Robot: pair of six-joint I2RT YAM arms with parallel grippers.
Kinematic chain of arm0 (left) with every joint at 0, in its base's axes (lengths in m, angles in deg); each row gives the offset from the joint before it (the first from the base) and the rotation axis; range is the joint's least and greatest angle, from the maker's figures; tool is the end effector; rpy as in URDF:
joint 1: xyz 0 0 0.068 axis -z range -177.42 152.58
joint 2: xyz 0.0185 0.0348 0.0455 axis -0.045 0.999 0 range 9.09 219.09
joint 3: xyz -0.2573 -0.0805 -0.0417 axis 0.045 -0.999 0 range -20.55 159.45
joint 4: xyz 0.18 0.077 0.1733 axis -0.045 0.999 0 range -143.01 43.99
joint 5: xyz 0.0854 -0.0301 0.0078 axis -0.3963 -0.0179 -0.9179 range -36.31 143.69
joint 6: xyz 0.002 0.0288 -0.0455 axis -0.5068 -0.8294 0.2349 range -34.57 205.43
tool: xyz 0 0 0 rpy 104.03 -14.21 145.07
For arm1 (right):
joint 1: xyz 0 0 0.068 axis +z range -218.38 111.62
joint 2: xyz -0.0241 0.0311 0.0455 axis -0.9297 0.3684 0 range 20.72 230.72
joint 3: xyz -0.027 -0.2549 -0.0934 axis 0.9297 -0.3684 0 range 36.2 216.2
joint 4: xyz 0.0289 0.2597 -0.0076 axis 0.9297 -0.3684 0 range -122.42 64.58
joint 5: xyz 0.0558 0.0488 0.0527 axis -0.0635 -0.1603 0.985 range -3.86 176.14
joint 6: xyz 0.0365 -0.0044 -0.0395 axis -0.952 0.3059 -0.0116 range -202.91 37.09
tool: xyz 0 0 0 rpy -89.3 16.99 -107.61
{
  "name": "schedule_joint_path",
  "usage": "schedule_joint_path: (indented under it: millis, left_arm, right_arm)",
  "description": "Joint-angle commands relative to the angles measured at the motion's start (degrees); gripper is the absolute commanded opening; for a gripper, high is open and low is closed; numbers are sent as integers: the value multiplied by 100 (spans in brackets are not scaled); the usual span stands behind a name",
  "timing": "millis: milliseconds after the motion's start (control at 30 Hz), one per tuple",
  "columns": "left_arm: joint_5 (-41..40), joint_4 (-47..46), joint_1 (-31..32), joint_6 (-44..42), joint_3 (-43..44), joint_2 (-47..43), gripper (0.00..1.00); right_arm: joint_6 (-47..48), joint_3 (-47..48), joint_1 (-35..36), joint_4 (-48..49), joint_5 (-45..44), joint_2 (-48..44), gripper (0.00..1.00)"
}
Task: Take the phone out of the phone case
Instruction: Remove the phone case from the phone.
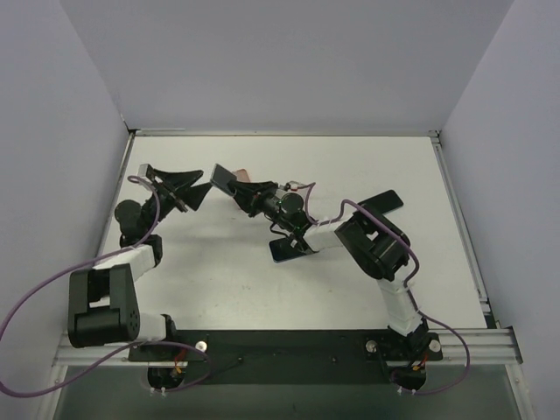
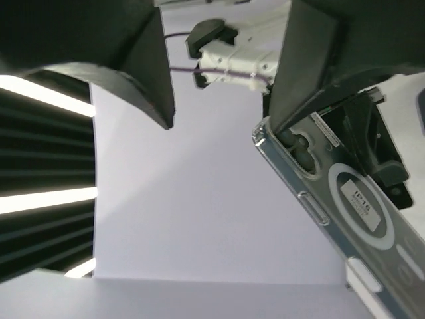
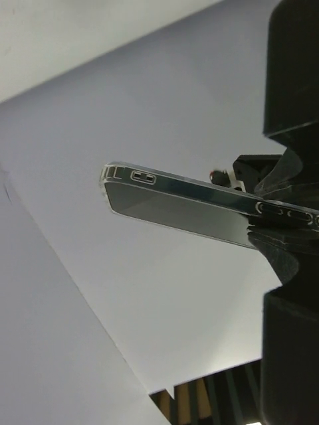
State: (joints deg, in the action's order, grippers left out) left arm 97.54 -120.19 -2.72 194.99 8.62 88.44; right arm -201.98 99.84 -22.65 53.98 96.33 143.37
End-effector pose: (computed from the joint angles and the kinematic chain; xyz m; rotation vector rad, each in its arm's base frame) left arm 0.2706 0.0003 0.2523 -0.8125 1.4728 -1.9419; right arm 0.3042 0.3211 0.1947 0.8518 1.5144 2.4771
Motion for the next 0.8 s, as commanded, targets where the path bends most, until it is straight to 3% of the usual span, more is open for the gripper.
schedule_joint_path:
  millis: [0, 67, 233, 367, 500, 700, 767]
  left_arm:
    - [887, -412, -601, -222, 54, -534, 75]
    - [1273, 131, -805, -434, 63, -850, 83]
    - [1590, 1274, -832, -1198, -17, -1246, 88]
    - [1609, 3317, -797, -2234, 167, -1422, 88]
    - [1564, 5282, -639, -3806, 423, -1423, 89]
    - [1881, 5251, -289, -3794, -7, -1194, 94]
    - [1907, 4465, -121, -3434, -323, -1071, 94]
  right_arm:
    - [1032, -937, -11, 1605, 1880, -531, 0]
    - [1236, -1194, -240, 1605, 2300, -732, 0]
    - [2061, -1669, -583, 1614, 3110, -1059, 0]
    - [2291, -1863, -820, 1614, 3383, -1164, 0]
    - [2651, -1820, -865, 1614, 3743, -1287, 0]
    - [3301, -1837, -865, 1614, 4236, -1656, 0]
    - [3381, -1855, -865, 1614, 4263, -1726, 0]
